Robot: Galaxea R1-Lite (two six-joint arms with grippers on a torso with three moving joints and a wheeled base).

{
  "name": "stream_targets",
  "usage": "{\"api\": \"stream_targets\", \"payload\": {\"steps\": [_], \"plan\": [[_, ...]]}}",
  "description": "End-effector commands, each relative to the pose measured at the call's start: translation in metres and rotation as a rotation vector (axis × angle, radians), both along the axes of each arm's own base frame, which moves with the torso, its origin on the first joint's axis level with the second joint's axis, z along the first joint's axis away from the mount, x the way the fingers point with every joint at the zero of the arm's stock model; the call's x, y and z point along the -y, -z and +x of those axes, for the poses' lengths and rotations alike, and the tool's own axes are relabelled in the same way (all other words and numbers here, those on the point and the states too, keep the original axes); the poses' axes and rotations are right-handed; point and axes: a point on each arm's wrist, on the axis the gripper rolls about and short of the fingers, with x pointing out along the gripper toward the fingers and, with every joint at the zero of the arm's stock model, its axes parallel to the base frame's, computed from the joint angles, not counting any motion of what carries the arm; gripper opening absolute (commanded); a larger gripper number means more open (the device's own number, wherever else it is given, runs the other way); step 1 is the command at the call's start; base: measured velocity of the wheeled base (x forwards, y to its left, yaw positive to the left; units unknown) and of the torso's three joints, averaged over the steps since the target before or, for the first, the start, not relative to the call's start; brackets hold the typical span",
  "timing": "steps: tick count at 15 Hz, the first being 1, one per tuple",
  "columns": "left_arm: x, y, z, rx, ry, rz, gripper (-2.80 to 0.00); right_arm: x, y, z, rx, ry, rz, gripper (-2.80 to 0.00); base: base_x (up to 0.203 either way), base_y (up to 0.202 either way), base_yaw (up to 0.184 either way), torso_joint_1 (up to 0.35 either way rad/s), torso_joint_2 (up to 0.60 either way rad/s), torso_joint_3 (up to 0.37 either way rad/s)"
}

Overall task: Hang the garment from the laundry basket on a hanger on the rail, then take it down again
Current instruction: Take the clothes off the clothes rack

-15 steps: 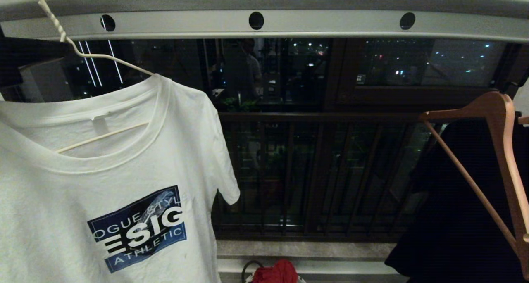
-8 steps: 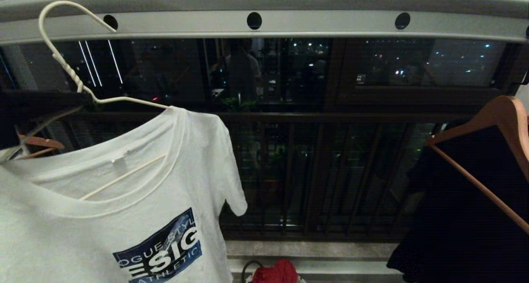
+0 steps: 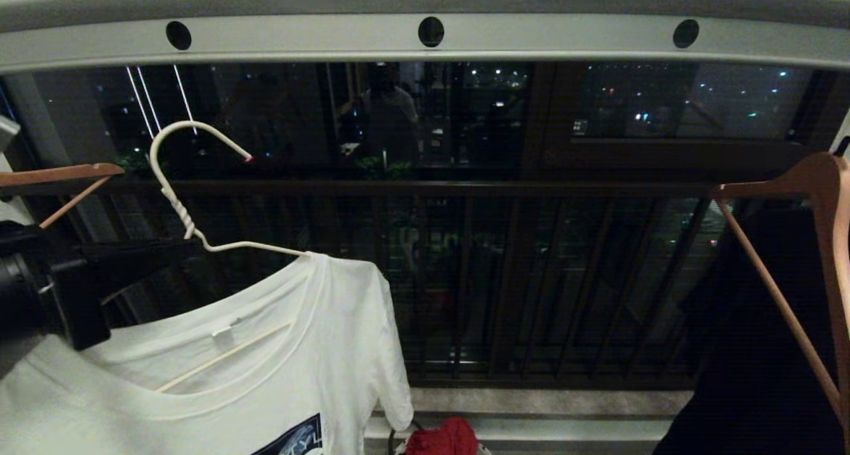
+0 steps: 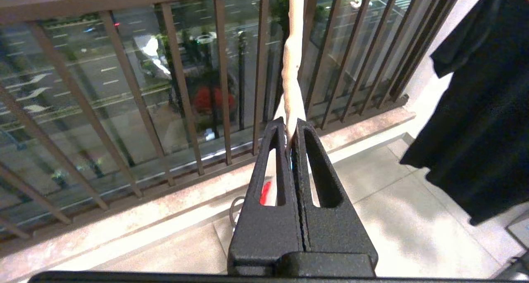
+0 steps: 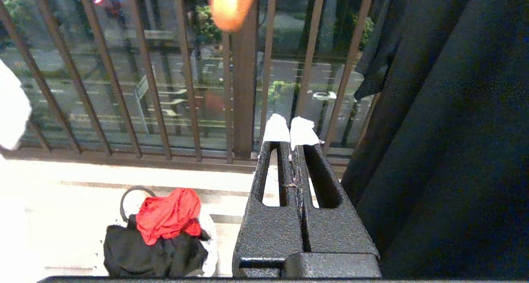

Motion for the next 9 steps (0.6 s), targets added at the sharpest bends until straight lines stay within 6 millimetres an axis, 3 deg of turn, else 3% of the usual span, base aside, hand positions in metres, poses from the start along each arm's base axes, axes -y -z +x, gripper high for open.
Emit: {"api": "stream_targets", "payload": {"steps": [1, 5, 6, 9], "plan": [[0.007, 0.02, 0.014, -0.045, 0.03, 0.008, -2.8, 0.0, 0.0, 0.0, -0.002, 0.003, 0.001, -2.8, 0.0, 0.0, 0.0, 0.0, 0.0, 0.0], [0.022, 0.037, 0.029, -0.08, 0.095, 0.002, -2.8, 0.0, -0.002, 0.0, 0.006, 0.002, -0.052, -2.8, 0.0, 0.0, 0.0, 0.0, 0.0, 0.0], [0.024, 0.04, 0.034, -0.086, 0.097, 0.001, -2.8, 0.0, -0.011, -0.003, 0.034, 0.003, -0.049, -2.8, 0.0, 0.0, 0.0, 0.0, 0.0, 0.0], [0.032, 0.047, 0.051, -0.098, 0.108, -0.008, -2.8, 0.0, -0.075, -0.019, 0.158, 0.006, -0.008, -2.8, 0.0, 0.0, 0.0, 0.0, 0.0, 0.0]]}}
